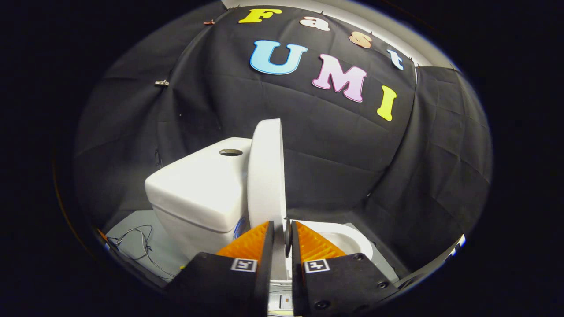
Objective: Open the toilet lid.
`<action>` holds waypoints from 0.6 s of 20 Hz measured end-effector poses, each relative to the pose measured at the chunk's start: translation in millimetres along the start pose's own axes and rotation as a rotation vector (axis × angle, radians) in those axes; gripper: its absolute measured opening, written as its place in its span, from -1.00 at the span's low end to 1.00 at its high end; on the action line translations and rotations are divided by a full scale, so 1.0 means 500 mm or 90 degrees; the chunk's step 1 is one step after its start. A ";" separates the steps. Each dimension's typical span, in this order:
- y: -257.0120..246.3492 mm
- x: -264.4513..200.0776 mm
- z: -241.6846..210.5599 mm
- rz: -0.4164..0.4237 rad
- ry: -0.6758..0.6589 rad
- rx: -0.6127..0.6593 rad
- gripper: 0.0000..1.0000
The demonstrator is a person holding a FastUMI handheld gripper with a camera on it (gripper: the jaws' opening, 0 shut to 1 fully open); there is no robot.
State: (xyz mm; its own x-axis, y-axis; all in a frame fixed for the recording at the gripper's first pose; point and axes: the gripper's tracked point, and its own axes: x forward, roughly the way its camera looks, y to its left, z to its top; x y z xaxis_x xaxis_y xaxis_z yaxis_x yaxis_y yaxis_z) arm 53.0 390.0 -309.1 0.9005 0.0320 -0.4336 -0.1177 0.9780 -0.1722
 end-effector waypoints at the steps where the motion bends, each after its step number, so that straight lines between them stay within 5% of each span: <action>1: -0.002 -0.002 -0.001 -0.004 0.000 -0.010 -0.35; 6: 0.004 -0.008 0.010 0.015 -0.010 -0.015 0.61; 9: -0.013 -0.022 0.023 0.008 -0.022 -0.017 0.94; 12: -0.021 -0.033 0.037 0.021 -0.022 0.004 0.98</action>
State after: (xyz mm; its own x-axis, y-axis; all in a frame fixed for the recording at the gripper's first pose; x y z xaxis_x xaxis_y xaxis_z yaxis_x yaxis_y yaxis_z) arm 47.0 383.0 -283.9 0.9103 0.0717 -0.4077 -0.1451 0.9777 -0.1520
